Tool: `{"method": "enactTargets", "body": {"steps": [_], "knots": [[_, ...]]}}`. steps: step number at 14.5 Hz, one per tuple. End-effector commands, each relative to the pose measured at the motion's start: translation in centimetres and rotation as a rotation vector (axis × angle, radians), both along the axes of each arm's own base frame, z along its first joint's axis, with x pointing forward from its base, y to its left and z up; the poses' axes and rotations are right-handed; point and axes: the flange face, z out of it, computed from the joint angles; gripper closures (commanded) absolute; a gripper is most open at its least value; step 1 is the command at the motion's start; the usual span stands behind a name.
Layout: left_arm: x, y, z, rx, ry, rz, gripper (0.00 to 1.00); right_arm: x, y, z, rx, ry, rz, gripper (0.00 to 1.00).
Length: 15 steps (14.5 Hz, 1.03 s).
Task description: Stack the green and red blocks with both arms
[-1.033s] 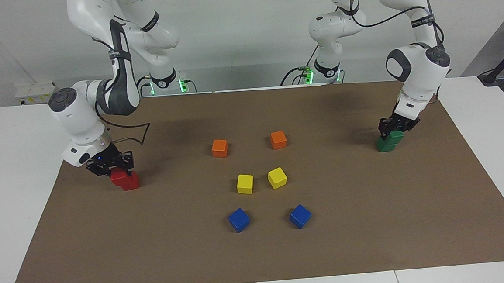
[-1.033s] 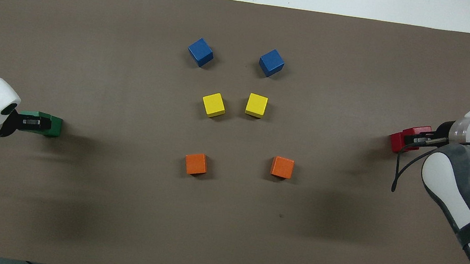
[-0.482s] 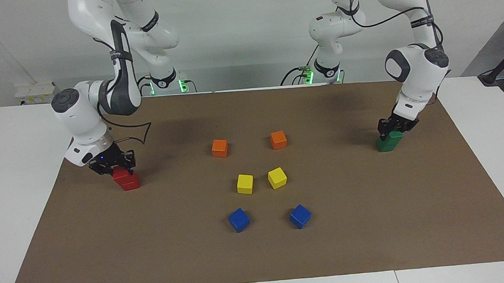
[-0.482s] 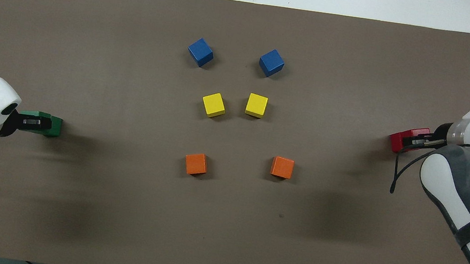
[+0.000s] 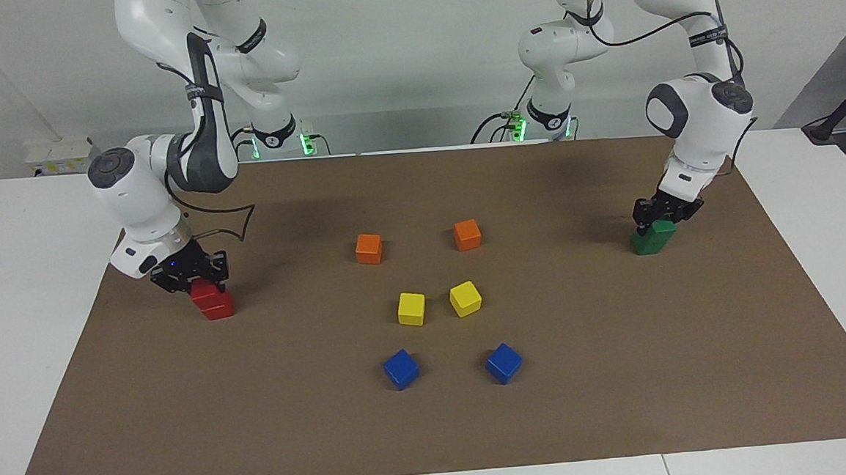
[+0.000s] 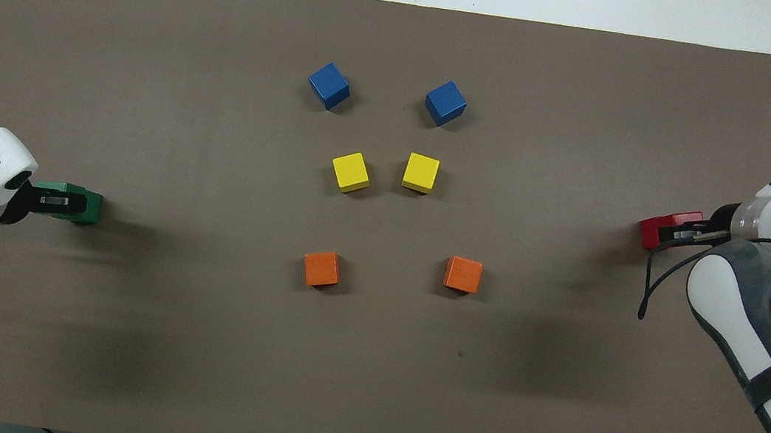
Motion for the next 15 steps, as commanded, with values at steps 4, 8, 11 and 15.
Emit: {"method": "enactTargets", "body": {"steps": [4, 8, 11, 15], "knots": [[0.5, -0.1, 0.8, -0.017, 0.023, -0.032, 0.00, -0.5, 0.0, 0.1, 0.014, -0.019, 0.004, 0.00], [3.0, 0.1, 5.9, -0.022, 0.034, -0.090, 0.00, -0.1, -0.4, 0.7, 0.016, -0.016, -0.001, 0.00], [3.9, 0.5, 9.9, -0.020, 0.008, -0.085, 0.00, 1.2, -0.4, 4.0, 0.022, 0.003, 0.004, 0.00], [5.0, -0.4, 16.5, -0.012, -0.006, -0.106, 0.00, 1.3, 0.2, 10.1, 0.030, 0.008, -0.039, 0.00]]}}
